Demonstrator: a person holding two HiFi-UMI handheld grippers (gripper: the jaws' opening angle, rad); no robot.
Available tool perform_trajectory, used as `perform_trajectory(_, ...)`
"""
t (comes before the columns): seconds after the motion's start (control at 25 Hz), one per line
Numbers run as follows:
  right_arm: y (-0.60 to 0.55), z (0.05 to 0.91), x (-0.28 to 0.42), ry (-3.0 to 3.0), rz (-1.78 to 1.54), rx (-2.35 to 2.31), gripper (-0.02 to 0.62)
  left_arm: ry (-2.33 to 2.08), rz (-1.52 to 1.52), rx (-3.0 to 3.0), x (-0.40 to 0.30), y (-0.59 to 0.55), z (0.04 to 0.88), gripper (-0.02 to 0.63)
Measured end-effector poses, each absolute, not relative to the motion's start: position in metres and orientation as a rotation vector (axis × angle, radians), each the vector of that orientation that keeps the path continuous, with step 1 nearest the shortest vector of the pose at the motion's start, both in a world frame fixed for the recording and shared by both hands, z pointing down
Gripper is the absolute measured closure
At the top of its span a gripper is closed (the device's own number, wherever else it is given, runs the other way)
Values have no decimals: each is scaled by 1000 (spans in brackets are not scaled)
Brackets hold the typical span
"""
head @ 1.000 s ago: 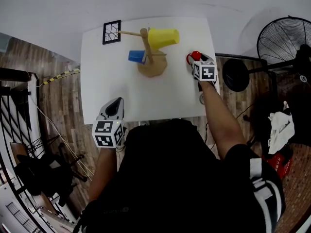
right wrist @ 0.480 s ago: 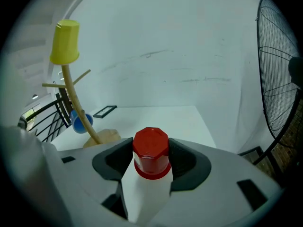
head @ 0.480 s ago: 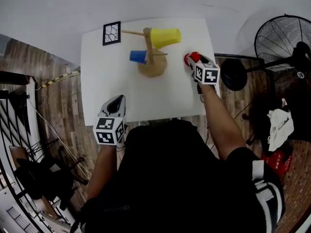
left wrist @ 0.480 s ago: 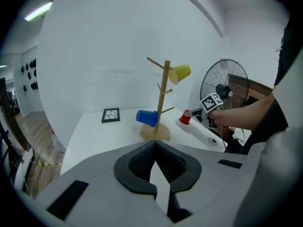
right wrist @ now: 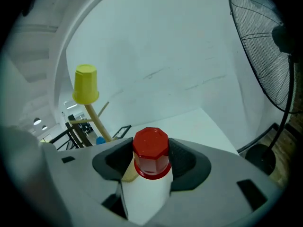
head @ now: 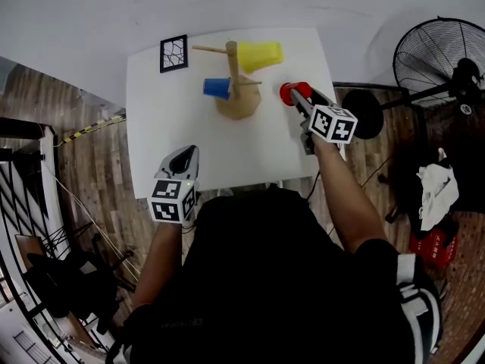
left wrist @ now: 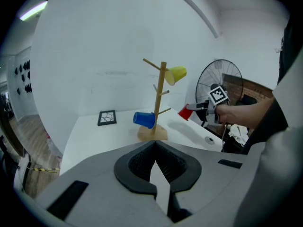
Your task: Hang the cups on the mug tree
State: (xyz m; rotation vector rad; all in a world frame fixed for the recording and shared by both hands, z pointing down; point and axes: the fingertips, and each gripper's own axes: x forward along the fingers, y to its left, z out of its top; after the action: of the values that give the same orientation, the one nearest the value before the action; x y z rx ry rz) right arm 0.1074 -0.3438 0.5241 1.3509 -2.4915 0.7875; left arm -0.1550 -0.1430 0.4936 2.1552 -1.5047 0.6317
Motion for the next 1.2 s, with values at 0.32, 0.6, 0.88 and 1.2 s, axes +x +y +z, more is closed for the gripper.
perform_trajectory(0.32,-335,498,105,-2611,1065,1412,364,-1491,642,2170,-160,-139,493,589)
perform_trajectory(0.6,-334,493,90,-2704,1328,1378,364,-1502,623,2167,-163,-132,492,589)
perform_trajectory(0.88,-340,496,61,-2720,1292,1322,364,-1537,601,2134,-175,-124,493,589)
perform_trajectory(1.2,-345,507,36,-2711,1307,1269,364,-1584,583,2092,-189,-114,492,589)
